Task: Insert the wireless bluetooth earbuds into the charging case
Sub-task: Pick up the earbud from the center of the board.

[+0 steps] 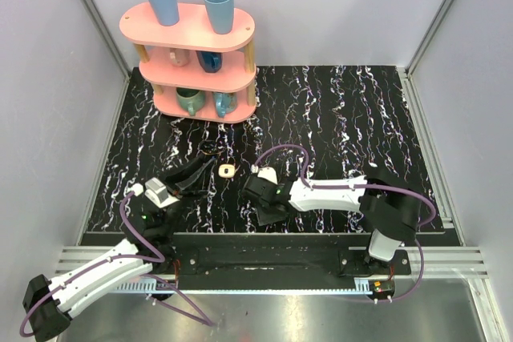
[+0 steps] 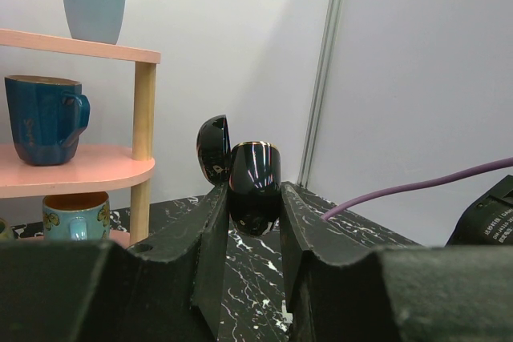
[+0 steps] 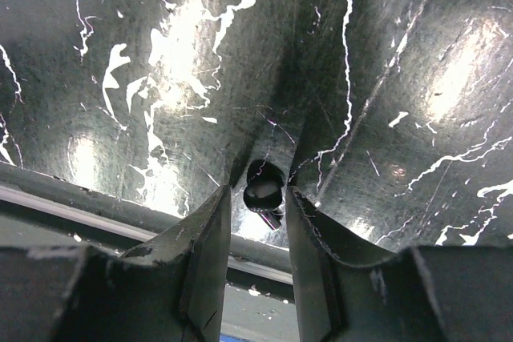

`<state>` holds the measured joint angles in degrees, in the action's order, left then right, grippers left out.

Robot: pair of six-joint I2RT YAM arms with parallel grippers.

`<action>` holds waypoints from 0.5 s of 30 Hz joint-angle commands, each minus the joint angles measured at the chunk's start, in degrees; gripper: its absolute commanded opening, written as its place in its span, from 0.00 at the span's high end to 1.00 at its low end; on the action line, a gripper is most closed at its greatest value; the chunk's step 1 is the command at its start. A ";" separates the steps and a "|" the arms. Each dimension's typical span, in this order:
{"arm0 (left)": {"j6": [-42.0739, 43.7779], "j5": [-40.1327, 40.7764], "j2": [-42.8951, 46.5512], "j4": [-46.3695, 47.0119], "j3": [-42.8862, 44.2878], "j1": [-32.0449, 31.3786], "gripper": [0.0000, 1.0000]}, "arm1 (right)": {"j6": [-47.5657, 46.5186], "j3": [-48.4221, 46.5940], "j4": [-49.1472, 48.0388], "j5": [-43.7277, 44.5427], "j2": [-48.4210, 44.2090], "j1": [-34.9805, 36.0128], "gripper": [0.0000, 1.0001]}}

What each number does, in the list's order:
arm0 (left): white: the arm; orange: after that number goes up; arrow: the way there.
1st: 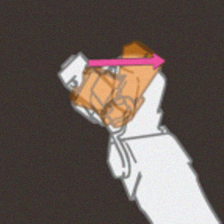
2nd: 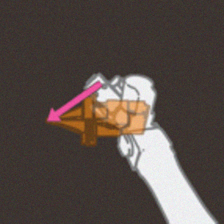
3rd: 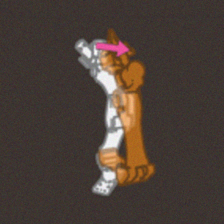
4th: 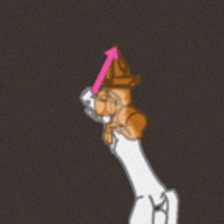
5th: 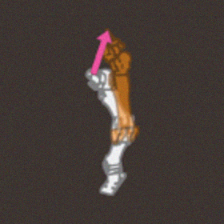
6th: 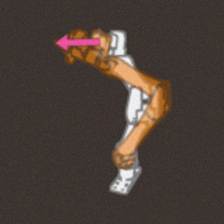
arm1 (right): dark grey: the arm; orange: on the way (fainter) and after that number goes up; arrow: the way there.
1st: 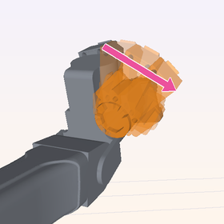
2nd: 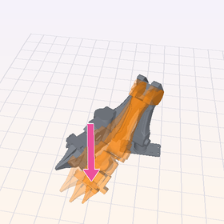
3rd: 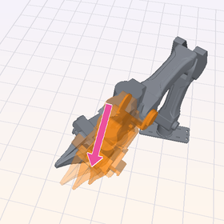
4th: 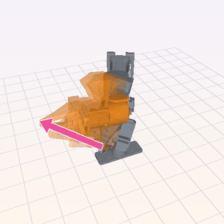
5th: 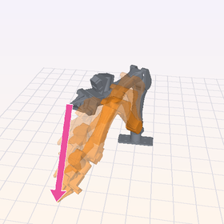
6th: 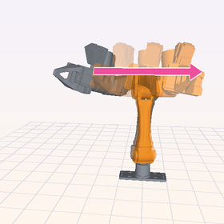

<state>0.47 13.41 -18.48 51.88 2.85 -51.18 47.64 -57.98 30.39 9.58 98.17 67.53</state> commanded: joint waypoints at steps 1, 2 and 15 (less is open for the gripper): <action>0.41 1.01 -0.06 0.59 -2.59 0.03 1.00 | 0.09 -2.14 1.16 1.84 1.85 0.59 0.59; 0.50 1.00 -0.15 0.51 -2.59 0.03 1.00 | -0.17 -2.23 1.16 1.93 1.94 0.59 0.60; 0.50 0.48 -0.77 0.24 -1.97 0.03 1.00 | -0.35 -2.41 2.39 2.72 2.20 0.59 0.66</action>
<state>0.47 13.39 -18.55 51.03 2.85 -51.18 47.57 -59.44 31.00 10.02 99.42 67.53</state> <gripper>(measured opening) 0.324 0.358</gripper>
